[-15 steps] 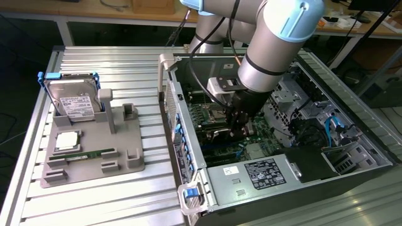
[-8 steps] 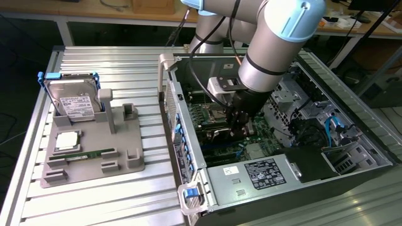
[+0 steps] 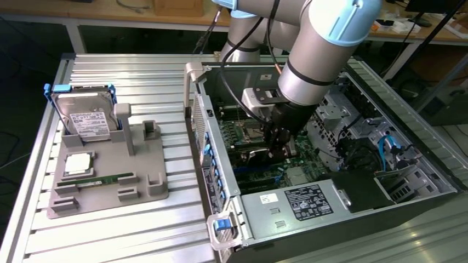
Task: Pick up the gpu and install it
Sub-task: 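Insert the gpu into the slot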
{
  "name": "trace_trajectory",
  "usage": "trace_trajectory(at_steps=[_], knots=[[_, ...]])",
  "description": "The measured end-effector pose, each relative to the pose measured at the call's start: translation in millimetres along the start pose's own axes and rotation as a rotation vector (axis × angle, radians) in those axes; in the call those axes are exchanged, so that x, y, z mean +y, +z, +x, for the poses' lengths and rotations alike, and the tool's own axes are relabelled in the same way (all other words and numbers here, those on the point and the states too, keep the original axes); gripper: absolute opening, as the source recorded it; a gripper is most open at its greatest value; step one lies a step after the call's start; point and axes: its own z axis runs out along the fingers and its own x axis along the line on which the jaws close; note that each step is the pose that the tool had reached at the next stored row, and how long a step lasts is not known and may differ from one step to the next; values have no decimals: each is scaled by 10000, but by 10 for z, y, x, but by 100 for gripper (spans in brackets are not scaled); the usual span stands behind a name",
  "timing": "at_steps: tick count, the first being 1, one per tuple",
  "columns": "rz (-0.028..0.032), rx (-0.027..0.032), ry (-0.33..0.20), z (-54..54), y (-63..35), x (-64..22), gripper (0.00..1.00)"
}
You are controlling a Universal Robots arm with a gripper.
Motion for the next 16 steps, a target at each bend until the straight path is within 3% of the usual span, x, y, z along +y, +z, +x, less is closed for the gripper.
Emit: trace_trajectory(at_steps=[3,6,16], knots=[[-5,0,-1,0,0,0,27],[-75,-1,1,0,-1,-11,27],[-79,-1,1,0,0,6,27]])
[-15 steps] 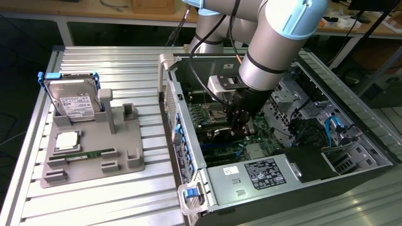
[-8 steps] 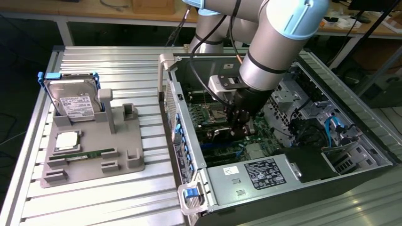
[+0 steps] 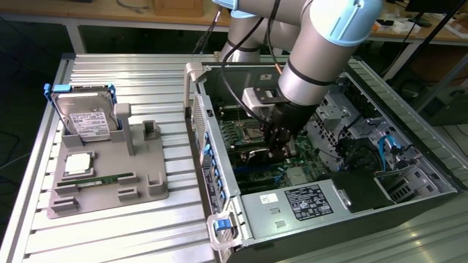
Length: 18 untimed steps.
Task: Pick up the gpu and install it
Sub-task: 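Insert the gpu into the slot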
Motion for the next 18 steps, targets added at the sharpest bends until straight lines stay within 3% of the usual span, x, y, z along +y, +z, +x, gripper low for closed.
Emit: trace_trajectory(at_steps=[18], knots=[[-2,2,1,2,45,17,27]])
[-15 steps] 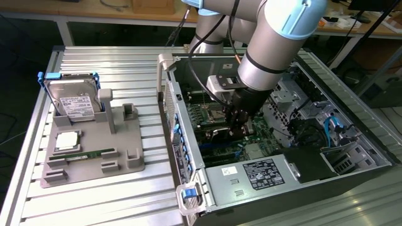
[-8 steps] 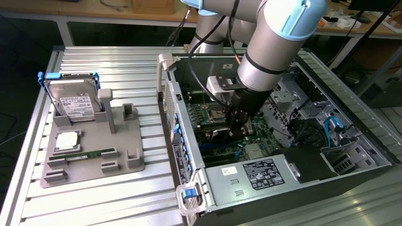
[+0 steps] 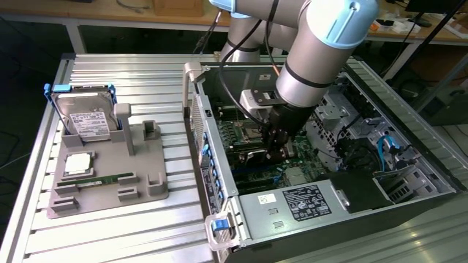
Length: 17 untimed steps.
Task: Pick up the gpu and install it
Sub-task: 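Insert the gpu into the slot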
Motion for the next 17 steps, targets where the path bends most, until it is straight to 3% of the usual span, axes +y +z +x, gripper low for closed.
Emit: trace_trajectory(at_steps=[17], knots=[[2,-2,0,0,5,0,27]])
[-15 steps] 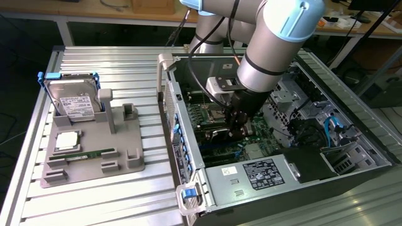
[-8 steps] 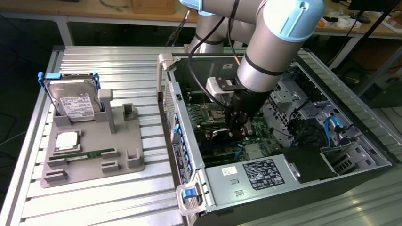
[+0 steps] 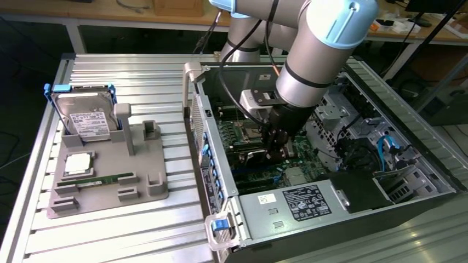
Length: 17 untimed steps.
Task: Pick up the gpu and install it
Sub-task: 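Insert the gpu into the slot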
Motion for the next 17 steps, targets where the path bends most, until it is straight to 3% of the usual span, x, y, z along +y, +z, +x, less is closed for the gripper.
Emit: trace_trajectory(at_steps=[17], knots=[[-1,-1,1,23,5,0,27]])
